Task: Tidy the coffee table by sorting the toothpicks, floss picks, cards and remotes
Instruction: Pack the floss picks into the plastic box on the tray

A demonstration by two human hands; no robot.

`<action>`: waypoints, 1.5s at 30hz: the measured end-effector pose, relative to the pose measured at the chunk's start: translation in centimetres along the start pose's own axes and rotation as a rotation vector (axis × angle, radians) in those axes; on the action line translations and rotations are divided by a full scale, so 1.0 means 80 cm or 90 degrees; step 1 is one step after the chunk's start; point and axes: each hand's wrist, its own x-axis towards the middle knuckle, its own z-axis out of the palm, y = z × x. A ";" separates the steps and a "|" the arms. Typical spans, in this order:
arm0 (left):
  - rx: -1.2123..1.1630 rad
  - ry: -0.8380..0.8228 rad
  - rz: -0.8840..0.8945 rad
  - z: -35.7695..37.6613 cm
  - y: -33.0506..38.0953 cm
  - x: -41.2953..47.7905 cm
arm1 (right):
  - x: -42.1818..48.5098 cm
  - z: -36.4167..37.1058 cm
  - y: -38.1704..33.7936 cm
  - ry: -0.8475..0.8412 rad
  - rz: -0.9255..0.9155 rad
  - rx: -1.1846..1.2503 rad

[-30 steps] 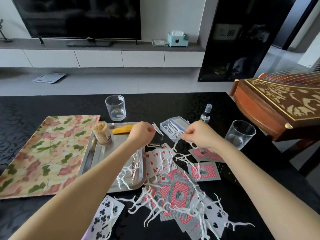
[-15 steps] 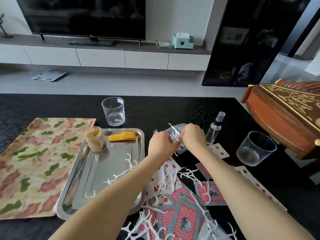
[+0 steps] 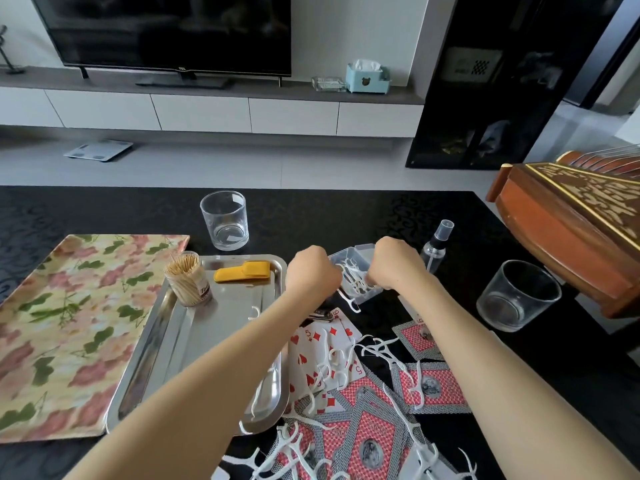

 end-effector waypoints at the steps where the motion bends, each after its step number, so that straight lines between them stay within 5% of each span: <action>1: 0.031 0.014 0.026 -0.004 -0.001 0.002 | 0.003 0.000 -0.002 -0.009 -0.005 0.000; 10: 0.152 -0.004 0.193 -0.008 -0.013 0.021 | 0.013 0.026 -0.005 0.001 -0.048 0.119; 16: 0.283 0.031 0.313 -0.010 -0.015 0.026 | -0.041 0.040 0.014 0.208 -0.153 0.051; 23: 0.394 0.018 0.403 -0.011 -0.004 0.026 | -0.066 0.072 0.010 0.133 -0.105 0.098; 32: 0.372 -0.062 0.388 -0.019 -0.005 0.015 | -0.075 0.069 0.008 0.074 -0.052 0.077; 39: 0.346 0.015 0.420 -0.053 -0.018 -0.033 | -0.102 0.065 0.016 0.051 -0.092 -0.047; 43: 0.326 0.045 0.418 -0.087 -0.051 -0.073 | -0.112 0.064 0.015 0.084 -0.067 0.045; 45: 0.311 0.054 0.412 -0.106 -0.069 -0.091 | -0.118 0.054 0.010 0.104 -0.012 0.231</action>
